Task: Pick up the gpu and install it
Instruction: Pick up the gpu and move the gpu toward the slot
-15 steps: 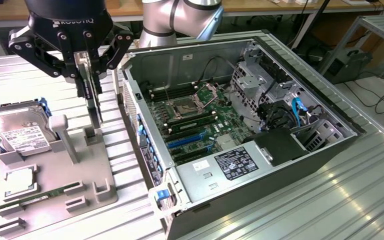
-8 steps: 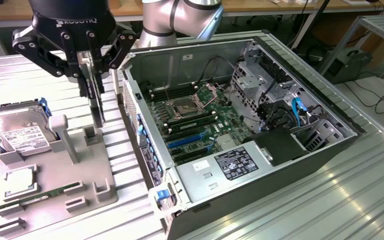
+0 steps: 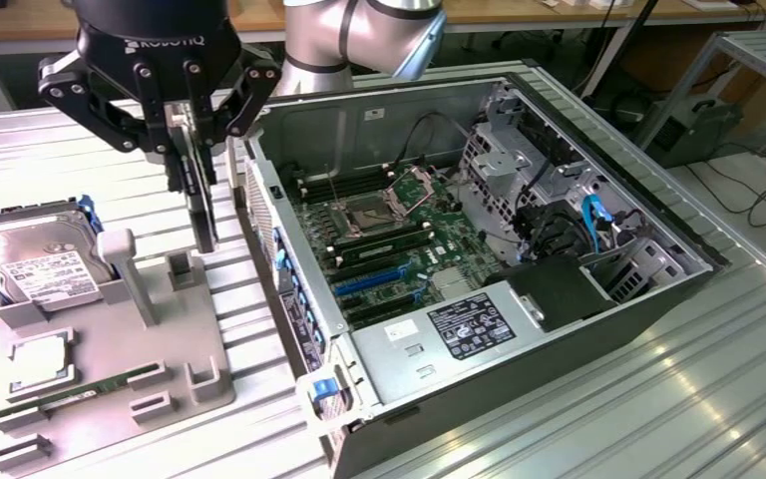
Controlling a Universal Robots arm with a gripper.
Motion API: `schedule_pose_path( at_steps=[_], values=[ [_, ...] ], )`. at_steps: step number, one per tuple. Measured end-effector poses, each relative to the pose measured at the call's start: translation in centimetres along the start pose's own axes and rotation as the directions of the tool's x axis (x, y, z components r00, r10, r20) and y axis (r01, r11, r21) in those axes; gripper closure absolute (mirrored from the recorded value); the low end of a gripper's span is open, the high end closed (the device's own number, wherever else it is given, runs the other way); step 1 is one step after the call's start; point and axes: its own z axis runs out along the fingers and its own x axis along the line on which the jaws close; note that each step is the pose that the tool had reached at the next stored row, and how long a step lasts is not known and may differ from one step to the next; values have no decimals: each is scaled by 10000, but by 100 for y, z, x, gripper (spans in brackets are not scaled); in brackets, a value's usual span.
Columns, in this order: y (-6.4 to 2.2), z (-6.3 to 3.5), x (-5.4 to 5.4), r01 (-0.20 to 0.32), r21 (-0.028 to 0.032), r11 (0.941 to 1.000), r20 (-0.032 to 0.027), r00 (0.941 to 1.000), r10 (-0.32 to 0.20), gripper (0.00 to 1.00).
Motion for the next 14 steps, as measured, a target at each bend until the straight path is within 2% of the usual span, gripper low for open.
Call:
schedule_pose_path(
  at_steps=[14],
  values=[
    [-1,-1,-120,5,0,10000,0,10000,-5,73]
  ],
)
